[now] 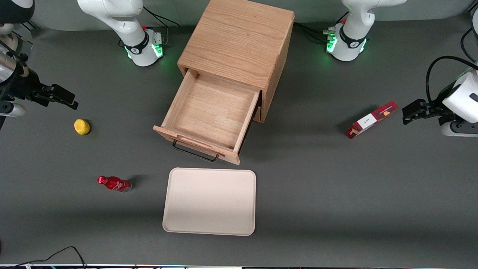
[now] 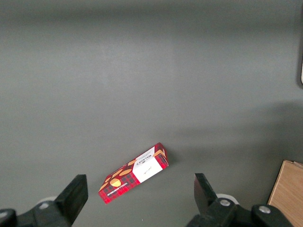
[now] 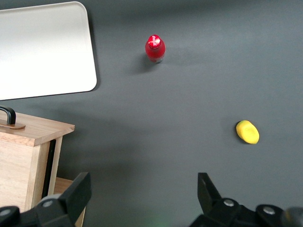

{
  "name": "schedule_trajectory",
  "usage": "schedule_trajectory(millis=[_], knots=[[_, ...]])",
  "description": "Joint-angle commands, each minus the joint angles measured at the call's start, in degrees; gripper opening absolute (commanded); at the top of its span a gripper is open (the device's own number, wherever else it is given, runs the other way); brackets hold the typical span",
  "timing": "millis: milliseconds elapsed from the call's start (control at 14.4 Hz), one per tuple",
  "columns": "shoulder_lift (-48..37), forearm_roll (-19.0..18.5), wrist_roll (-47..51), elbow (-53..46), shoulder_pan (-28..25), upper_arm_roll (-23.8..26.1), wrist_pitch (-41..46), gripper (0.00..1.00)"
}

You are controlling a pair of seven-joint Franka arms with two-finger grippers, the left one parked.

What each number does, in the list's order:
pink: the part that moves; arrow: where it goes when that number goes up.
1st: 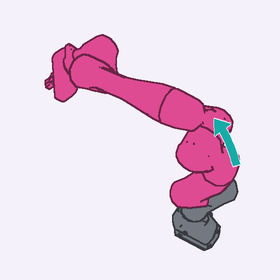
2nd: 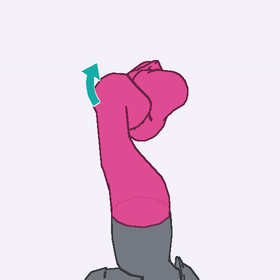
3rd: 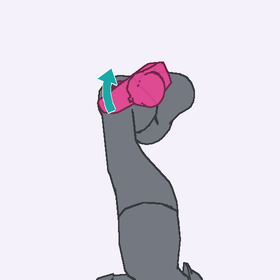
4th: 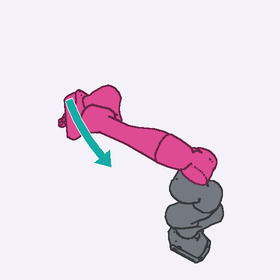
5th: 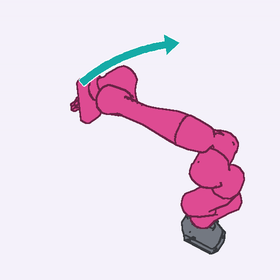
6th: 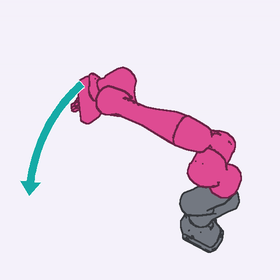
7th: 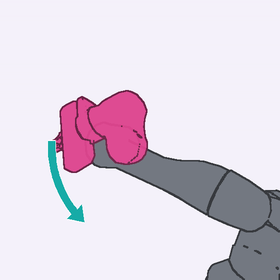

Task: Close top drawer
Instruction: 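Move the right gripper toward the open drawer's black handle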

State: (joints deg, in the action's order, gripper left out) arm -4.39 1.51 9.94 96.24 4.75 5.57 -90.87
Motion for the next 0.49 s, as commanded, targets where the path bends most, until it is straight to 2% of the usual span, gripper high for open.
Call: schedule_trajectory(millis=[0, 418], knots=[[0.96, -0.63, -0.71, -1.93, 0.08, 0.23, 1.57, 1.00], [2.89, -0.63, -0.71, -4.57, 0.08, 0.32, 1.57, 1.00]])
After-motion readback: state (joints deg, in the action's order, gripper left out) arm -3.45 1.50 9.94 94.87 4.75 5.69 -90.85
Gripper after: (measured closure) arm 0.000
